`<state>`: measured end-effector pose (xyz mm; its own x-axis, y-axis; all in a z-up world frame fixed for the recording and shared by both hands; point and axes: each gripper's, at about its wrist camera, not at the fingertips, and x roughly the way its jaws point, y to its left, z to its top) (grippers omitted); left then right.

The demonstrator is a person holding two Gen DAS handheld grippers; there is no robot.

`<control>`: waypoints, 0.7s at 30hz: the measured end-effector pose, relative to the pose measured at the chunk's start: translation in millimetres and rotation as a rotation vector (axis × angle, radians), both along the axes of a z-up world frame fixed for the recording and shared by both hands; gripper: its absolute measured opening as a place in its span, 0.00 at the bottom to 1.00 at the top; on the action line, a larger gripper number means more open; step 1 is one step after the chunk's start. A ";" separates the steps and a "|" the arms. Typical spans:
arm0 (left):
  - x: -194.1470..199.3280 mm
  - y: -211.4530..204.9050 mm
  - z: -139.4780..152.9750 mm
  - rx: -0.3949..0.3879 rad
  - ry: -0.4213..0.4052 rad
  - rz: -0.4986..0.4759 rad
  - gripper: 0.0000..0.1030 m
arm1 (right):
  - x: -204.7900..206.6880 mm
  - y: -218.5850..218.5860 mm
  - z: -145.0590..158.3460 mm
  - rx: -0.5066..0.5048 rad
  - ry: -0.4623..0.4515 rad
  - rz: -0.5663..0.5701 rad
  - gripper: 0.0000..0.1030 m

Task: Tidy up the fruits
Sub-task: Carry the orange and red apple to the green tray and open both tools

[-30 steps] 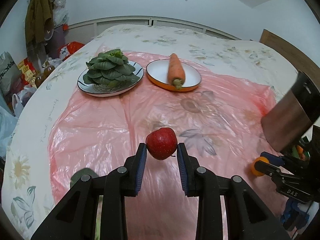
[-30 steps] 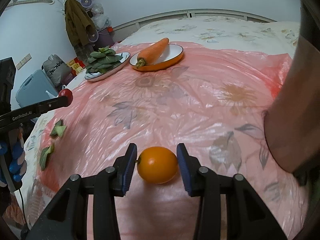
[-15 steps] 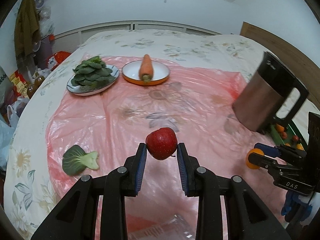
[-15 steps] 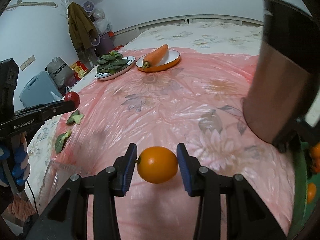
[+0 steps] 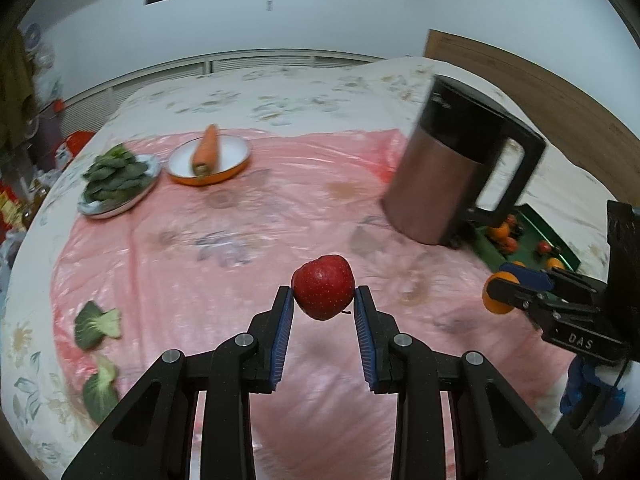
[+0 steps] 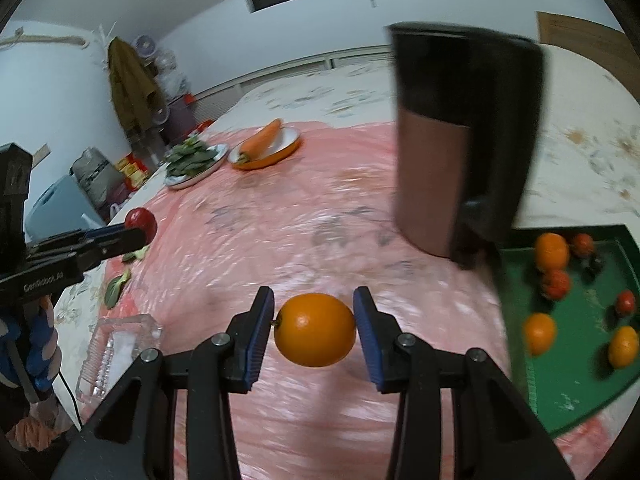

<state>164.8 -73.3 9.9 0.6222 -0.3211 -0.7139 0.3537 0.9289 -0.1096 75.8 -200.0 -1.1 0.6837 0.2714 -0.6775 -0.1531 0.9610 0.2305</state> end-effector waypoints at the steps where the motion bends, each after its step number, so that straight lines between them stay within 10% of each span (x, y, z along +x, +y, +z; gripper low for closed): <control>1: -1.5 -7.3 0.9 -0.002 0.001 -0.013 0.26 | -2.2 -7.3 0.7 -0.001 -0.002 -0.013 0.45; 21: -20.1 -174.4 0.5 -0.047 0.045 -0.284 0.26 | -42.4 -154.0 -2.7 -0.031 -0.010 -0.275 0.45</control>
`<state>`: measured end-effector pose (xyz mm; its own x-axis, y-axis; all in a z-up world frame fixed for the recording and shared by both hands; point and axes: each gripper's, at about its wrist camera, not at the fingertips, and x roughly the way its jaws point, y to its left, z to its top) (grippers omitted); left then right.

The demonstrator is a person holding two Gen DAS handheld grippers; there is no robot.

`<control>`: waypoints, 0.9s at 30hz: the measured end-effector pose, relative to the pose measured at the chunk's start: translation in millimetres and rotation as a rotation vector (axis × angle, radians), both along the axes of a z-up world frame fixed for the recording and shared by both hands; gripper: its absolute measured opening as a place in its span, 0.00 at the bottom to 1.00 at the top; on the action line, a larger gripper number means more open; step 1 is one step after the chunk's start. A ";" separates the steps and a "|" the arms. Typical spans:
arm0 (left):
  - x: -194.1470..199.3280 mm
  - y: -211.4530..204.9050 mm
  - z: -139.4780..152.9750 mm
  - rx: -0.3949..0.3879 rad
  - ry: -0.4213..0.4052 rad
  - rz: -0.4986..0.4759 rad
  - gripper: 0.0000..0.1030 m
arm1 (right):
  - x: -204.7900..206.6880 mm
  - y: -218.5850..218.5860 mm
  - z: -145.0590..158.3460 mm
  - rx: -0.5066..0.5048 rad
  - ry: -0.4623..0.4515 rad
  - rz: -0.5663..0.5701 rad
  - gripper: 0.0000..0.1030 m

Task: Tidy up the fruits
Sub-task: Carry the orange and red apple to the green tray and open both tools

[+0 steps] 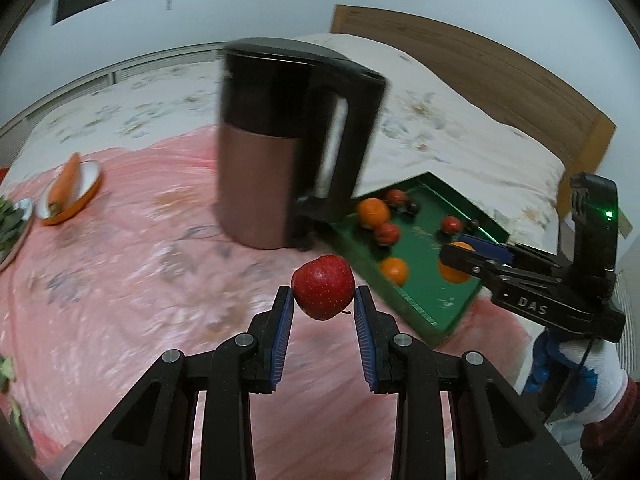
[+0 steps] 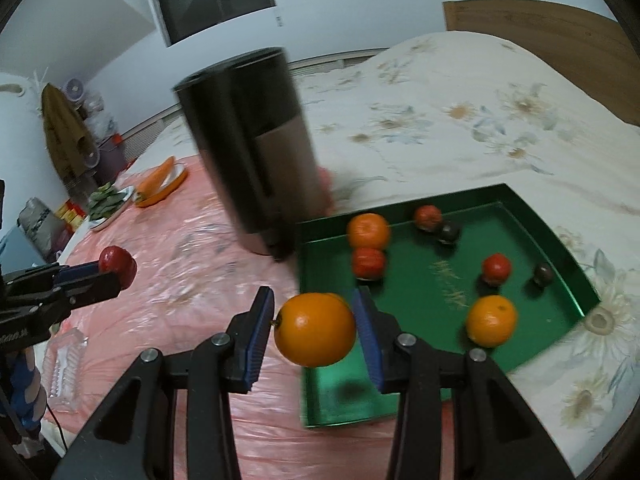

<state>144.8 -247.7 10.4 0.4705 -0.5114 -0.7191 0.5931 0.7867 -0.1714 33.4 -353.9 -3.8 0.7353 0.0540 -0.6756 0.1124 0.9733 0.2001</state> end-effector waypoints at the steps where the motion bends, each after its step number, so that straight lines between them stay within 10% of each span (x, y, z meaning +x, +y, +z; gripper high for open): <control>1: -1.3 -9.4 -0.4 0.001 0.002 -0.016 0.26 | -0.9 -6.3 -2.2 -0.001 0.003 -0.011 0.45; 27: -13.1 -125.5 -33.1 0.095 0.001 -0.201 0.26 | -13.6 -74.3 -50.7 -0.016 0.073 -0.127 0.45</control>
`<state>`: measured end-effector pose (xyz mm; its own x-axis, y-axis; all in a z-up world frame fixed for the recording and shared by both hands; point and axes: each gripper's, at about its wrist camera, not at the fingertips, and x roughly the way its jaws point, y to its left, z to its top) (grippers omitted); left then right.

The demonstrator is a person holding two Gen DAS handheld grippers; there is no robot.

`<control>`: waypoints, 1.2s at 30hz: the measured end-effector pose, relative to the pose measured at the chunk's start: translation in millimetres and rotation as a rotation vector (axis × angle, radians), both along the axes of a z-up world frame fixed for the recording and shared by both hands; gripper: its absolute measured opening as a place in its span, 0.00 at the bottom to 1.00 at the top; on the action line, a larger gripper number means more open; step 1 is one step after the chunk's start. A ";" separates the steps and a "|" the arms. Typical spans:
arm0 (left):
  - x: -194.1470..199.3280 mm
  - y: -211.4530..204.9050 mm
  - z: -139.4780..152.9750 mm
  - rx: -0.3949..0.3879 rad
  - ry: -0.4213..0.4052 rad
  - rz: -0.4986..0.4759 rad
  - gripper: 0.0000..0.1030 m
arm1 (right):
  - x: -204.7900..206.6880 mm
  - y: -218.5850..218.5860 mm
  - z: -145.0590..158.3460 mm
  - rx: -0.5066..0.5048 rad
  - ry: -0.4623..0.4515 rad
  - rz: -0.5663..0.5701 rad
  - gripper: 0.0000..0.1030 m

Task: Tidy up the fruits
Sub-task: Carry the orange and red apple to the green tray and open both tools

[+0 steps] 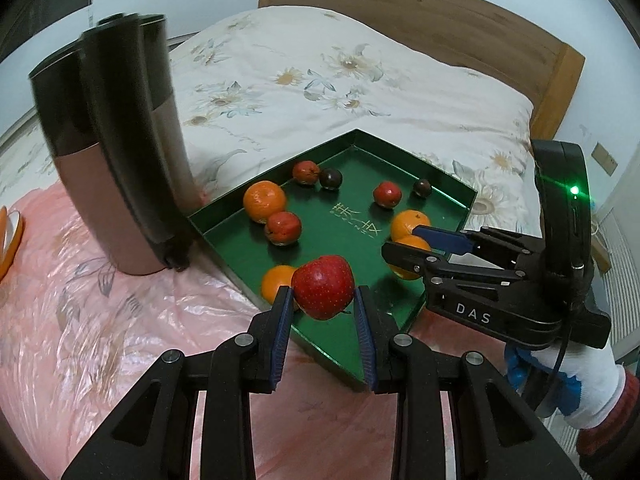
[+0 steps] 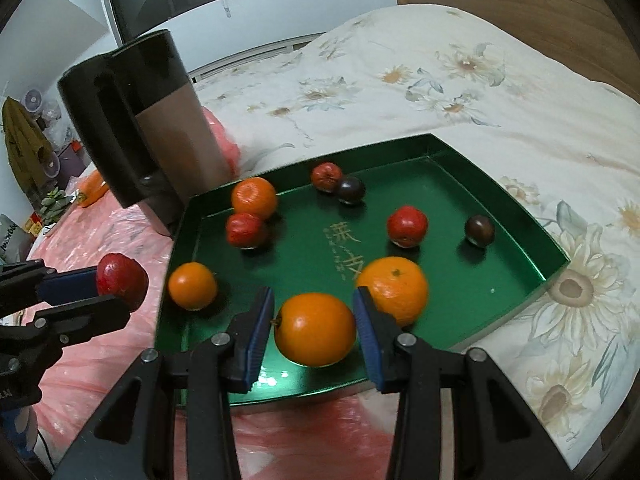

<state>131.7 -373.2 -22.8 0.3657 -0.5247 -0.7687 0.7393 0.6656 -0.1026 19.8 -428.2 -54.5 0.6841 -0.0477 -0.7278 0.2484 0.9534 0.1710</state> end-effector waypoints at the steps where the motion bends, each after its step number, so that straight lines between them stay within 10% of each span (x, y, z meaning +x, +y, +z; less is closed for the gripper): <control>1: -0.2 -2.5 -1.1 0.004 -0.002 -0.004 0.26 | -0.3 -1.2 -1.4 -0.003 0.002 -0.001 0.45; 30: 5.6 -37.2 -37.1 0.098 0.022 -0.023 0.34 | -8.0 3.6 -0.5 -0.042 -0.031 -0.005 0.47; 36: 6.4 -32.2 -30.8 0.094 0.012 -0.003 0.40 | -11.2 7.1 6.6 -0.047 -0.043 -0.007 0.62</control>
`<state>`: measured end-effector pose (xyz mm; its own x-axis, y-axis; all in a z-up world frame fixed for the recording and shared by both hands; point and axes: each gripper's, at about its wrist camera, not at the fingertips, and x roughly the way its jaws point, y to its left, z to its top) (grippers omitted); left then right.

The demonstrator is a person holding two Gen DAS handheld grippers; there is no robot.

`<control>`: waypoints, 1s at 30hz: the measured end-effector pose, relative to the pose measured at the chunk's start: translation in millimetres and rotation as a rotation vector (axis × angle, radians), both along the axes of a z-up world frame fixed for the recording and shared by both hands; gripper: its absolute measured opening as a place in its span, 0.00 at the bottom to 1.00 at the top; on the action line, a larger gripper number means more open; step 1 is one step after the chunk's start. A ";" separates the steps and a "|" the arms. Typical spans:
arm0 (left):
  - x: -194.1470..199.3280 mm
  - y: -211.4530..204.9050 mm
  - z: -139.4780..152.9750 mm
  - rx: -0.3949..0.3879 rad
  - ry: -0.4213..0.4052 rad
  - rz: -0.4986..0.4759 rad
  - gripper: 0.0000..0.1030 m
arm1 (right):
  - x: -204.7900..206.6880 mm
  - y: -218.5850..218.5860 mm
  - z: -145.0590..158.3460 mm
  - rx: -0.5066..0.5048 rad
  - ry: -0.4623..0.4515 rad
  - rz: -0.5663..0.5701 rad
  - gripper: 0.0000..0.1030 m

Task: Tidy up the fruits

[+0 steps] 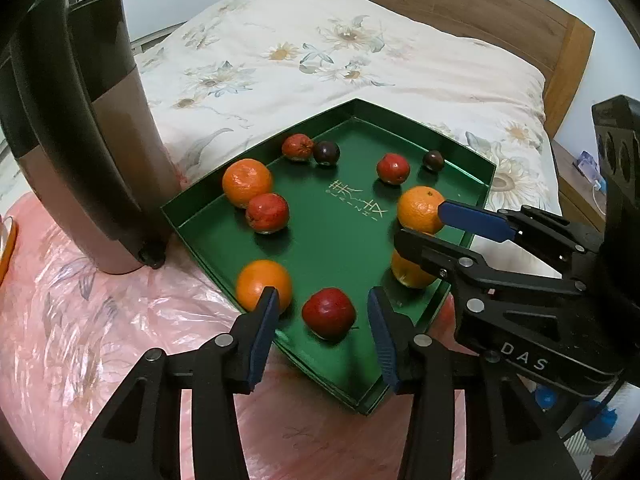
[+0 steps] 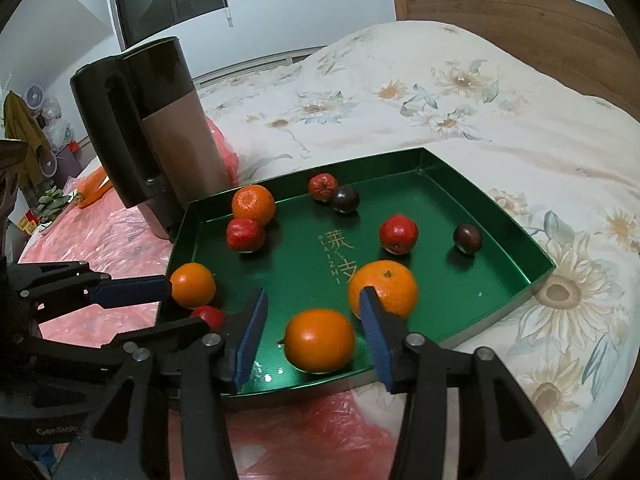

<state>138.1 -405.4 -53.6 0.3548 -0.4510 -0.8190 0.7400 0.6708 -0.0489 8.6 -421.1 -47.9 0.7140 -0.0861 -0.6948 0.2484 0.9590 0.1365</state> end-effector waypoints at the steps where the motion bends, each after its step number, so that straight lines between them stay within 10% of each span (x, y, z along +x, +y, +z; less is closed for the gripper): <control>1: -0.2 1.0 0.7 0.002 0.000 0.004 0.40 | -0.3 0.7 1.1 -0.001 0.002 -0.001 0.62; 20: -31.0 107.9 50.6 -0.063 -0.065 0.234 0.54 | -33.8 62.8 48.4 -0.035 -0.053 0.062 1.00; 30: -62.6 204.5 59.1 -0.088 -0.114 0.425 0.74 | -41.2 139.0 61.2 -0.085 -0.070 0.149 1.00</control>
<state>75.5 -200.9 5.6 0.6092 -0.3115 -0.7292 0.4033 0.9135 -0.0533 -32.6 -282.1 13.2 0.7697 -0.0323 -0.6376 0.0956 0.9933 0.0651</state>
